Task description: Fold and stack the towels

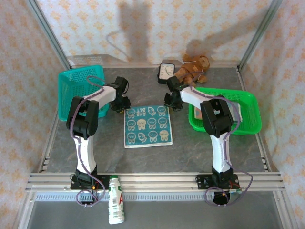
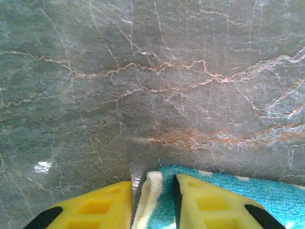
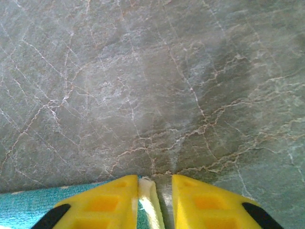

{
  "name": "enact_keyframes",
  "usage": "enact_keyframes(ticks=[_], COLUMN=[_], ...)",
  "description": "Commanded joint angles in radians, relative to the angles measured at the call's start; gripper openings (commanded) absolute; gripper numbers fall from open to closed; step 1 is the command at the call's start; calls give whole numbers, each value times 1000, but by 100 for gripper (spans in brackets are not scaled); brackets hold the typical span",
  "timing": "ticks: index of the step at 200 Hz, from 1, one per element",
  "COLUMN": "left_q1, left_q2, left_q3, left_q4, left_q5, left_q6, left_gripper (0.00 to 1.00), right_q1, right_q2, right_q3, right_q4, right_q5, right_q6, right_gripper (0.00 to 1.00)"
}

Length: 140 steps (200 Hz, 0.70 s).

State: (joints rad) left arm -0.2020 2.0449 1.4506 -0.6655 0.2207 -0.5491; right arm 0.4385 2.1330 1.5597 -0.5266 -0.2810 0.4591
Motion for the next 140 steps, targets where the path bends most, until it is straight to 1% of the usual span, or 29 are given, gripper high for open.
enact_keyframes(ticks=[1, 17, 41, 46, 57, 60, 69, 122, 140], left_q1=[2, 1, -1, 0, -1, -1, -1, 1, 0], left_q2=[34, 33, 27, 25, 19, 18, 8, -65, -82], left_q3=[7, -2, -11, -12, -13, -14, -12, 26, 48], left_q4=[0, 9, 16, 15, 15, 15, 11, -20, -32], left_q5=[3, 9, 13, 14, 15, 15, 15, 5, 4], left_q6=[9, 9, 9, 9, 9, 9, 9, 5, 5], left_gripper=[24, 21, 16, 14, 11, 10, 0, 0, 0], right_q1=[3, 3, 3, 3, 2, 2, 2, 0, -4], right_q2=[38, 34, 22, 18, 9, 7, -1, -94, -118], right_q3=[-7, -16, -24, -24, -23, -22, -18, -3, 6], right_q4=[32, 36, 39, 38, 38, 38, 34, 2, -6], right_q5=[-35, -37, -33, -31, -27, -26, -21, 72, 80], right_q6=[18, 19, 16, 16, 12, 11, 8, -29, -40], right_gripper=[13, 10, 0, 0, 0, 0, 0, 0, 0])
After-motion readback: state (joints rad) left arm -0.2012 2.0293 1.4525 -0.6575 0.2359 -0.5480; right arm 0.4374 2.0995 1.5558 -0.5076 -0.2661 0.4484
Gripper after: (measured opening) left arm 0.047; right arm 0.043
